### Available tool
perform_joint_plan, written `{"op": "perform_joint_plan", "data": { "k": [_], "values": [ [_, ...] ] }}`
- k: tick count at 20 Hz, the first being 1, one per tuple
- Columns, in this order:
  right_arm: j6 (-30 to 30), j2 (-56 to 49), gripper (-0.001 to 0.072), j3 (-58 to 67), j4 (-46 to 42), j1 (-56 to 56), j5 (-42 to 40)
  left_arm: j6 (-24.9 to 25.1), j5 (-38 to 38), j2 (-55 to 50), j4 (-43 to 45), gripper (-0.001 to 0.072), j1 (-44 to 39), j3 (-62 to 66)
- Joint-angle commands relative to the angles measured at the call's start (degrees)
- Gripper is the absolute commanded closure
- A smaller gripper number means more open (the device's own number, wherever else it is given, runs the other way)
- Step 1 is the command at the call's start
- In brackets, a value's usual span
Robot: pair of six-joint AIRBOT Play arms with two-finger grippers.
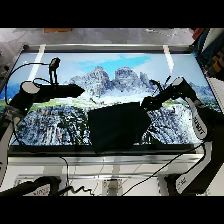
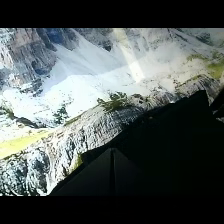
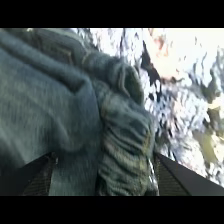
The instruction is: Fold the clothes and pants, and hang the long-sleeved shirts on hangers.
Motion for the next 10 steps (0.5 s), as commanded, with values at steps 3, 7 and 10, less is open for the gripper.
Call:
{"op": "perform_joint_plan", "data": {
  "k": [3, 7, 10],
  "values": [
    [5.8, -0.4, 0.0012, -0.1, -5.3, 1.8, -4.0, 0.0, 0.0, 0.0, 0.0, 0.0693, 0.0, 0.0],
    [8.1, -0.7, 0.0014, -4.5, -5.7, 1.8, -4.6, 0.0, 0.0, 0.0, 0.0, 0.0693, 0.0, 0.0],
    [7.2, -0.7, 0.0022, -8.4, 4.0, 1.8, -2.7, 0.0, 0.0, 0.0, 0.0, 0.0693, 0.0, 0.0]
  ]
}}
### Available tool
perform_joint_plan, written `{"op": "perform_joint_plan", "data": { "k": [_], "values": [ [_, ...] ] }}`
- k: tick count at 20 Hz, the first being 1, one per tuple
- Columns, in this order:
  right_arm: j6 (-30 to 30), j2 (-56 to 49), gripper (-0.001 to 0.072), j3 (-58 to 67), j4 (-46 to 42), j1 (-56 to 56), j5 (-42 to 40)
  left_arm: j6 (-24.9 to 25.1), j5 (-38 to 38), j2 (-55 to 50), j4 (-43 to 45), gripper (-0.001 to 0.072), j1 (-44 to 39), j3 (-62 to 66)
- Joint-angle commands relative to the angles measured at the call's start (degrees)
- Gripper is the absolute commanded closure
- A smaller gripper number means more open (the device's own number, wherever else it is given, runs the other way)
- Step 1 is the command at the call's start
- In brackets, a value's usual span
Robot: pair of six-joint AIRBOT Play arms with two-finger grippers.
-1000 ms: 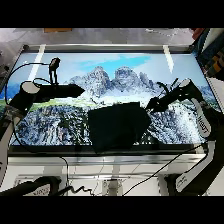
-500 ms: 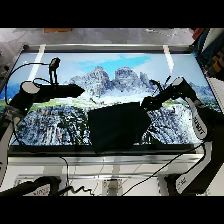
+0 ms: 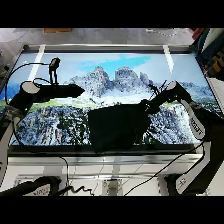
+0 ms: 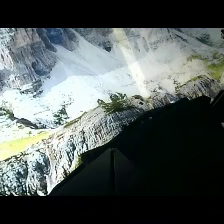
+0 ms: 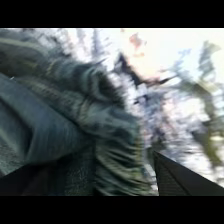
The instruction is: Fold the clothes and pants, and hang the long-sleeved shirts on hangers.
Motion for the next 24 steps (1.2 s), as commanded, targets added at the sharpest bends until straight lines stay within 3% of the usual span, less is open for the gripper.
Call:
{"op": "perform_joint_plan", "data": {
  "k": [1, 4, 15, 20, 24],
  "values": [
    [-1.4, -0.2, 0.0022, -4.4, 9.6, 0.1, 1.3, 0.0, 0.0, 0.0, 0.0, 0.0693, 0.0, 0.0],
    [-4.3, -0.2, 0.0023, -6.9, 15.1, 1.3, 1.9, 0.0, 0.0, 0.0, 0.0, 0.0693, 0.0, 0.0],
    [-6.3, -0.2, 0.0023, -7.4, 18.7, 17.2, -0.4, 0.0, 0.0, 0.0, 0.0, 0.0693, 0.0, 0.0],
    [-11.2, -0.2, 0.0024, -7.4, 19.8, 25.7, -0.6, 0.0, 0.0, 0.0, 0.0, 0.0693, 0.0, 0.0],
    [-12.0, -0.2, 0.0023, -7.4, 27.1, 30.9, -0.2, 0.0, 0.0, 0.0, 0.0, 0.0693, 0.0, 0.0]
  ]
}}
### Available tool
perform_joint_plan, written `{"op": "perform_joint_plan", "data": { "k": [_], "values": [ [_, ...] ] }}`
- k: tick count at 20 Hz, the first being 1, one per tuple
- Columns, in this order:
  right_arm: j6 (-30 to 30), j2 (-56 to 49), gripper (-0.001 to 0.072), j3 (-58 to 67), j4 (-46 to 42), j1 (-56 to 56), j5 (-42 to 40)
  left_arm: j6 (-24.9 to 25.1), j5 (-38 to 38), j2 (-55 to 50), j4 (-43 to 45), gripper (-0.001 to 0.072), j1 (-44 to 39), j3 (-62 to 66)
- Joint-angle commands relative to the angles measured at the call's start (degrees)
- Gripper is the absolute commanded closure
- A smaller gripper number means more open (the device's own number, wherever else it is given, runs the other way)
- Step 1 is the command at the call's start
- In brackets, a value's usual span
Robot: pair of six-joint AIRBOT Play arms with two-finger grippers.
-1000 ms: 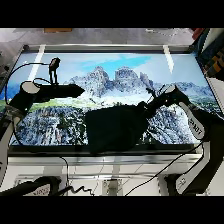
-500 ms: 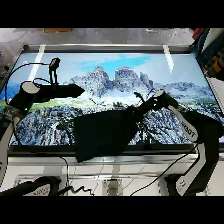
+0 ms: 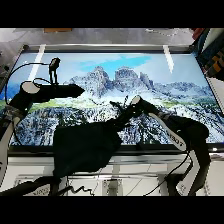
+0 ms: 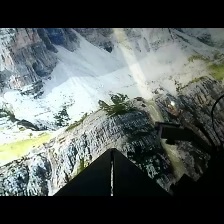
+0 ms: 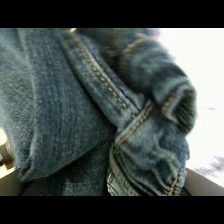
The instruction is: Fold the clothes and pants, and hang the long-sleeved shirts on hangers.
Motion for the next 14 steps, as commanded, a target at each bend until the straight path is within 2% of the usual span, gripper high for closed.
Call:
{"op": "perform_joint_plan", "data": {
  "k": [1, 3, 4, 5, 6, 8, 11, 14],
  "values": [
    [-2.9, 0.0, 0.0025, 0.0, 6.3, 5.1, -0.4, 0.0, 0.0, 0.0, 0.0, 0.0693, 0.0, 0.0],
    [-5.7, 0.0, 0.0119, 0.0, 6.6, 7.5, -1.7, 0.0, 0.0, 0.0, 0.0, 0.0693, 0.0, 0.0],
    [-6.6, 0.0, 0.0193, 0.0, 6.6, 8.3, -2.3, 0.0, 0.0, 0.0, 0.0, 0.0692, 0.0, 0.0],
    [-7.3, 0.0, 0.0400, 0.3, 6.5, 8.9, -2.8, 0.0, 0.0, 0.0, 0.0, 0.0693, 0.0, 0.0],
    [-7.3, 0.0, 0.0680, 1.0, 6.3, 9.0, -3.4, 0.0, 0.0, 0.0, 0.0, 0.0693, 0.0, 0.0],
    [-7.2, 0.1, 0.0674, 3.8, 5.1, 8.2, -4.5, 0.0, 0.0, 0.0, 0.0, 0.0692, 0.0, 0.0],
    [-5.9, 0.8, 0.0675, 10.0, -2.4, 3.4, -4.0, 0.0, 0.0, 0.4, 0.0, 0.0693, 0.0, 0.0],
    [1.0, 3.4, 0.0675, 13.6, -13.3, -5.8, -4.0, 0.0, 0.1, 2.3, 0.0, 0.0692, 0.2, 0.1]
  ]
}}
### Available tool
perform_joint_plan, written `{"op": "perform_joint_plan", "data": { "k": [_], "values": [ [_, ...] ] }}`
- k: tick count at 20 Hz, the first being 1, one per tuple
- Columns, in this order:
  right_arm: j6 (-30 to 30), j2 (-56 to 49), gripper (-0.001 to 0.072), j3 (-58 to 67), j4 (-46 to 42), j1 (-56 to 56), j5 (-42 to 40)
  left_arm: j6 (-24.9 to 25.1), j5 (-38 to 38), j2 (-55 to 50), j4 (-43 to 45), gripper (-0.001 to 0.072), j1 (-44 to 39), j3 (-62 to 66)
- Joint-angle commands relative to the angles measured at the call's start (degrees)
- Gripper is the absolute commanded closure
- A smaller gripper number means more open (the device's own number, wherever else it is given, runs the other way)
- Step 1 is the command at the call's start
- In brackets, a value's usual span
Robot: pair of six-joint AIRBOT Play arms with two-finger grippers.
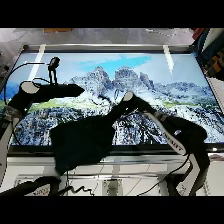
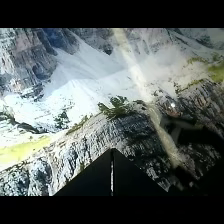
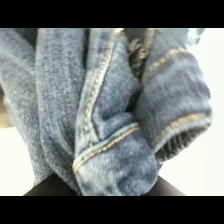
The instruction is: Fold the clothes and pants, and hang the long-sleeved shirts on hangers.
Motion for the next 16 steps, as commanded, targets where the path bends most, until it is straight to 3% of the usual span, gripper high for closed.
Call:
{"op": "perform_joint_plan", "data": {
  "k": [1, 10, 16],
  "values": [
    [7.1, 2.9, 0.0675, 3.6, -11.9, -10.1, -0.6, 0.0, 0.1, 2.2, 0.0, 0.0693, 0.2, 0.1],
    [21.1, 18.5, 0.0675, 3.6, -18.9, -53.2, 4.9, 0.0, 0.1, 11.8, 0.0, 0.0693, 0.2, 0.1],
    [38.8, 27.5, 0.0675, 3.6, -39.7, -76.1, 5.7, 0.0, 0.1, 13.8, 0.0, 0.0692, 0.2, 0.1]
  ]
}}
